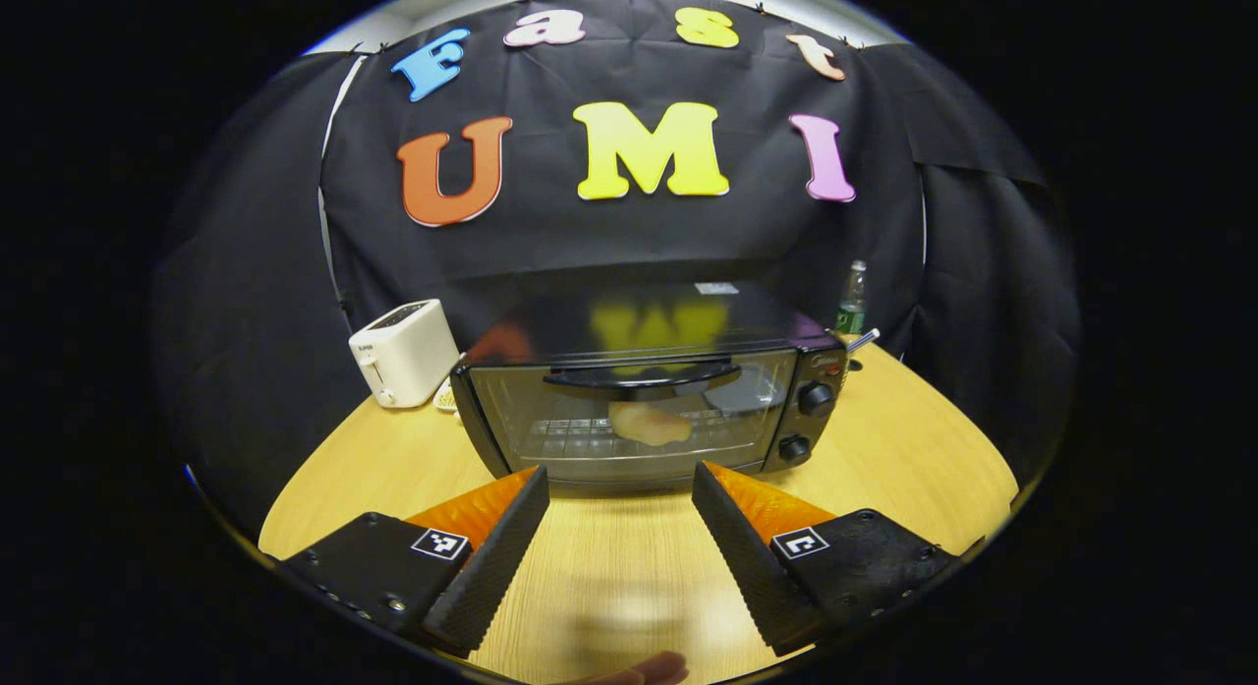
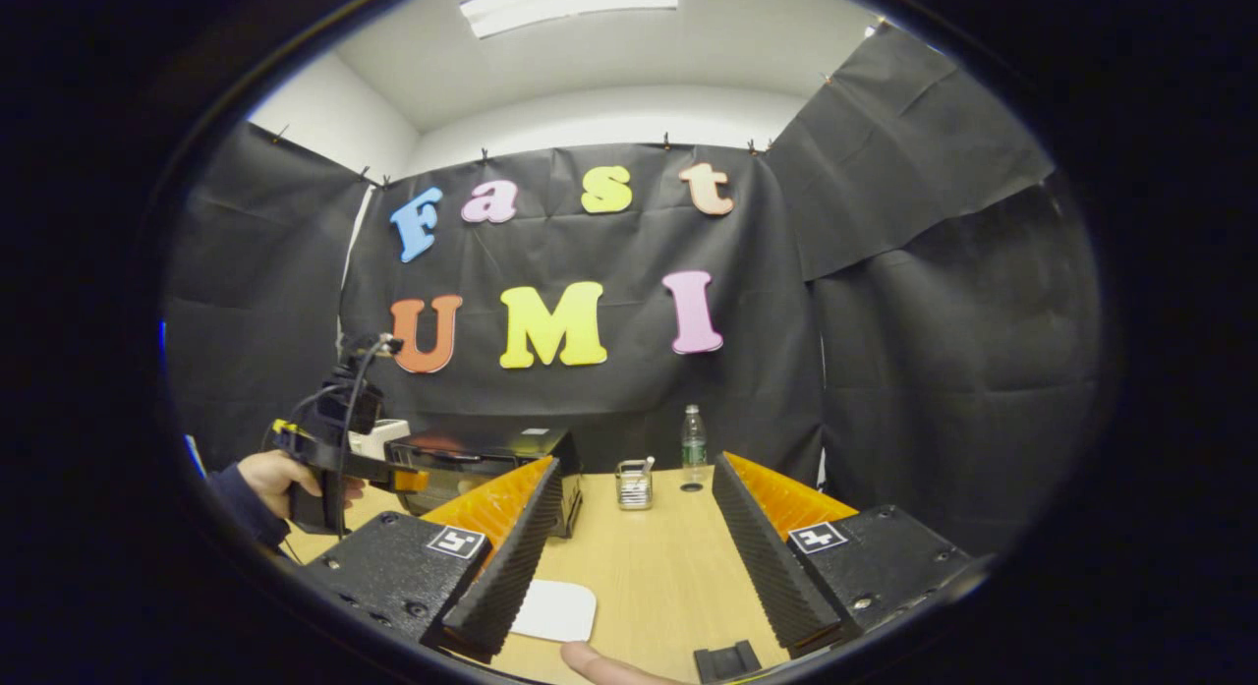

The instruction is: Open the electric oven with the left hand, put the food in, and close the electric oven.

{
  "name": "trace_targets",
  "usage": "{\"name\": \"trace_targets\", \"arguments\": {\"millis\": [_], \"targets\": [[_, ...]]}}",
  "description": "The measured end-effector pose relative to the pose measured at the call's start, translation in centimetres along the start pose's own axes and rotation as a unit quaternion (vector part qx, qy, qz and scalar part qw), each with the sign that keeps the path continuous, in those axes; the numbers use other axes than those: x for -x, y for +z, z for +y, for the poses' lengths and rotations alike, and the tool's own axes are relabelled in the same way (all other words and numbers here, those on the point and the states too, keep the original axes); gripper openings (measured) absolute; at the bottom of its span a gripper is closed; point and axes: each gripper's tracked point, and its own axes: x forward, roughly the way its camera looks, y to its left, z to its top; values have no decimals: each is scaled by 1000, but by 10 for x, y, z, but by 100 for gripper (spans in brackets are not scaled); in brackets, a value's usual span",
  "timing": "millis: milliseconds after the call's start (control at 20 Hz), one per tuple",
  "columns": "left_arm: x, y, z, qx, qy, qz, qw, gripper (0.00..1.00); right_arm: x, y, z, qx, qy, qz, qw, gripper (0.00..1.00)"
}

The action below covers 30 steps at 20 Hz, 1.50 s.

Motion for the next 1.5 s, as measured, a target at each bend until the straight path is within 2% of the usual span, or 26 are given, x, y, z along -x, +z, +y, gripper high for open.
{"name": "trace_targets", "arguments": {"millis": [200, 450, 700, 850, 1100, 1350, 1500], "targets": [[63, 34, 9, -7, 11, -60, 998, 96, 12, 18, 12, 5, 1, -14, 1000, 93], [147, 68, 33, 9, 33, -130, 991, 96, 37, 48, 30, 17, 3, -44, 999, 92], [218, 50, 34, 23, 18, -152, 988, 96, 54, 65, 48, 30, 5, -55, 998, 92], [248, 40, 42, 24, 22, -171, 985, 96, 61, 70, 60, 36, 5, -59, 998, 92], [279, 30, 48, 19, 23, -191, 981, 96, 66, 65, 75, 33, 14, -44, 998, 92], [285, 22, 47, 22, 8, -194, 981, 96, 69, 64, 65, 29, 1, -38, 999, 92], [284, 23, 57, 22, 18, -192, 981, 96, 69, 67, 60, 23, -8, -41, 999, 92]]}}
